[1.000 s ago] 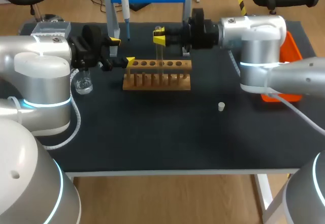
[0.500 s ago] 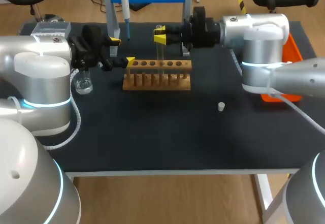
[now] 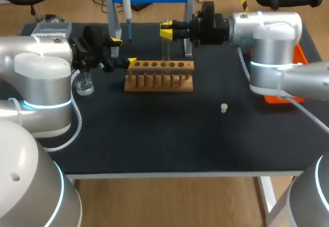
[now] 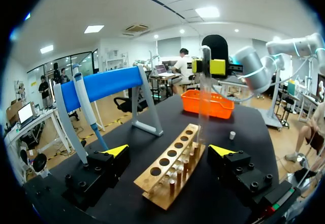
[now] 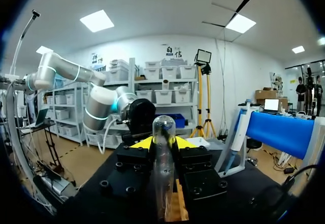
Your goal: Invert the test tube, pick up the pipette, mount the tip to pipette, aspirate from beaker and dispense into the tube, eject the tip, return the pipette, and cap with the stopper.
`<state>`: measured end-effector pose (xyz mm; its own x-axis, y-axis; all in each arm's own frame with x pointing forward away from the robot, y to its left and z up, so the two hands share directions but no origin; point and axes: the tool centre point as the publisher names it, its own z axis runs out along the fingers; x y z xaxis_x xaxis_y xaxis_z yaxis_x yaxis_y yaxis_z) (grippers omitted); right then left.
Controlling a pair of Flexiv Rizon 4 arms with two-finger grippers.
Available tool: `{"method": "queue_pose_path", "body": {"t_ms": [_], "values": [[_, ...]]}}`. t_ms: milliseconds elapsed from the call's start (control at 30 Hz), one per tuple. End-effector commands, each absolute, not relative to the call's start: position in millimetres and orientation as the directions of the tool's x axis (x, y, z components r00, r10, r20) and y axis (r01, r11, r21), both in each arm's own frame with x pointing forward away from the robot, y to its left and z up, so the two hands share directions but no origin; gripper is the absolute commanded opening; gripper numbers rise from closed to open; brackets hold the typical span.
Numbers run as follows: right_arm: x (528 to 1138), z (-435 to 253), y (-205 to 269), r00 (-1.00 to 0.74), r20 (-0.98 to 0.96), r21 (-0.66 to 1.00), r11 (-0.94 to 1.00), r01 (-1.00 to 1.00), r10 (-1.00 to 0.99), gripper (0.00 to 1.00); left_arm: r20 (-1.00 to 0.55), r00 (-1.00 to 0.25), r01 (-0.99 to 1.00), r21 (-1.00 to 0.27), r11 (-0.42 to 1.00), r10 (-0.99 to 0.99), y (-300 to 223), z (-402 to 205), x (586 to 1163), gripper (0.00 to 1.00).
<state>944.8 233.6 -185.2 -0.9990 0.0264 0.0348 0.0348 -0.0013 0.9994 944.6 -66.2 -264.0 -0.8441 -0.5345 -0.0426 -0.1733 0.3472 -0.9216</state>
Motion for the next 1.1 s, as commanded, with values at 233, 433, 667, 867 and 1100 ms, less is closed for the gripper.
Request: {"method": "queue_pose_path", "body": {"t_ms": [233, 433, 667, 867, 1100], "values": [[933.8, -178.6, 225.6, -0.998, 0.034, 0.999, 0.007, 0.034, 0.054, 0.00, -0.041, -0.845, -0.176, -0.920, 0.350, -0.534, -66.2, -263.4, 945.1, 1.00], [933.8, -178.6, 225.6, -0.998, 0.034, 0.999, 0.007, 0.034, 0.054, 0.00, -0.041, -0.845, -0.176, -0.920, 0.350, -0.534, -66.2, -263.4, 945.1, 1.00], [940.6, -177.9, 222.2, -0.982, 0.180, 0.984, 0.007, 0.181, 0.064, 0.00, -0.041, -0.845, -0.176, -0.920, 0.350, -0.534, -66.2, -263.4, 945.1, 1.00], [956.7, -161.7, 219.8, -0.797, 0.598, 0.801, -0.023, 0.598, 0.086, 0.00, -0.041, -0.845, -0.176, -0.920, 0.350, -0.534, -66.2, -263.4, 945.1, 1.00], [964.5, -156.4, 220.7, -0.516, 0.842, 0.516, 0.047, 0.855, 0.159, 0.00, -0.041, -0.845, -0.176, -0.920, 0.350, -0.534, -66.2, -263.4, 945.1, 1.00]]}}
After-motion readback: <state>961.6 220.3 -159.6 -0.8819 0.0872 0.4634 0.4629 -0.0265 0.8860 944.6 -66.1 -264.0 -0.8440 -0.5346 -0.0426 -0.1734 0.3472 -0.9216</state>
